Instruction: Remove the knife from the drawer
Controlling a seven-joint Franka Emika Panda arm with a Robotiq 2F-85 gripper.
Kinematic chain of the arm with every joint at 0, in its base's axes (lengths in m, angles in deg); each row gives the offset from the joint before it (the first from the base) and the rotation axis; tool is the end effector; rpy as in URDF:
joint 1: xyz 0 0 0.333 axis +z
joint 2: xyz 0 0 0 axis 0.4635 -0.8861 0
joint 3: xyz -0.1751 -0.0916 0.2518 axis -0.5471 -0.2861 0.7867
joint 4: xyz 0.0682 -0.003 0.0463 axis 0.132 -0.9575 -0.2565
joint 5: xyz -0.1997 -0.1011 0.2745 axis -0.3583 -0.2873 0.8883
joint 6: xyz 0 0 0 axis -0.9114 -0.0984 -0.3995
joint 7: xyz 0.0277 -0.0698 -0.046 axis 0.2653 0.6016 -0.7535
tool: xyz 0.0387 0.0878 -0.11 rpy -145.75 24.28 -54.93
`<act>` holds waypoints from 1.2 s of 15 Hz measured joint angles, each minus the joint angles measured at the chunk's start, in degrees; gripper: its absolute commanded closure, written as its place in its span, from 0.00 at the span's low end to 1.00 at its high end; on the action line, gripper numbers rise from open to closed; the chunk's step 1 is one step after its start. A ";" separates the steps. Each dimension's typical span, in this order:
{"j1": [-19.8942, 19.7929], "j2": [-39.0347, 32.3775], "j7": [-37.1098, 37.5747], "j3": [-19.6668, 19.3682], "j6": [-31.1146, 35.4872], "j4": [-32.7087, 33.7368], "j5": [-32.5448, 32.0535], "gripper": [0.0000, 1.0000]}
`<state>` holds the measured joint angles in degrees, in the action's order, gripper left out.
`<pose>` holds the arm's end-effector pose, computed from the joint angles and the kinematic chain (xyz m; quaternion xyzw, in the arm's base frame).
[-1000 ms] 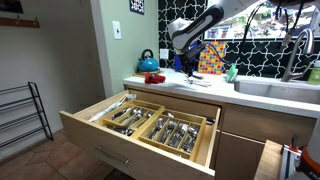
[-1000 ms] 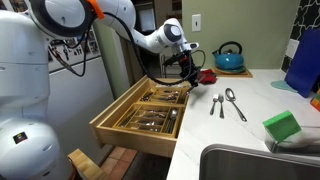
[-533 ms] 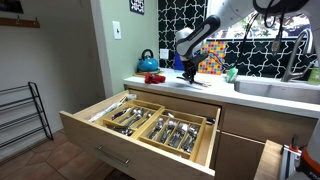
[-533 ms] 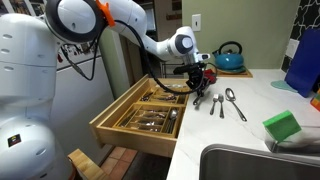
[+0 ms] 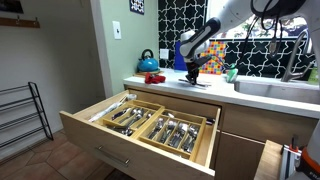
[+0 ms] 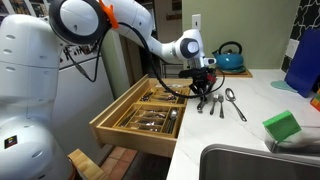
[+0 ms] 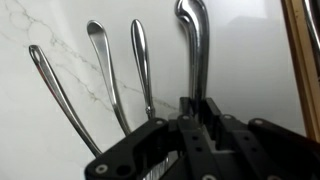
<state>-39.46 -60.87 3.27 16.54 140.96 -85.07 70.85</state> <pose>0.5880 -0.2259 0.3551 0.9904 -0.0098 -0.0319 0.1340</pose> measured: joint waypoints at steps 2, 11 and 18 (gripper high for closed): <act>-0.52 -0.18 -1.67 -0.02 0.00 0.18 0.15 0.95; -1.80 -3.42 -6.63 0.04 0.09 4.31 1.78 0.95; -1.80 -5.58 -6.79 0.17 0.09 6.58 1.80 0.86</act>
<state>-41.26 -66.45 -3.51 16.71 141.05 -78.49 72.64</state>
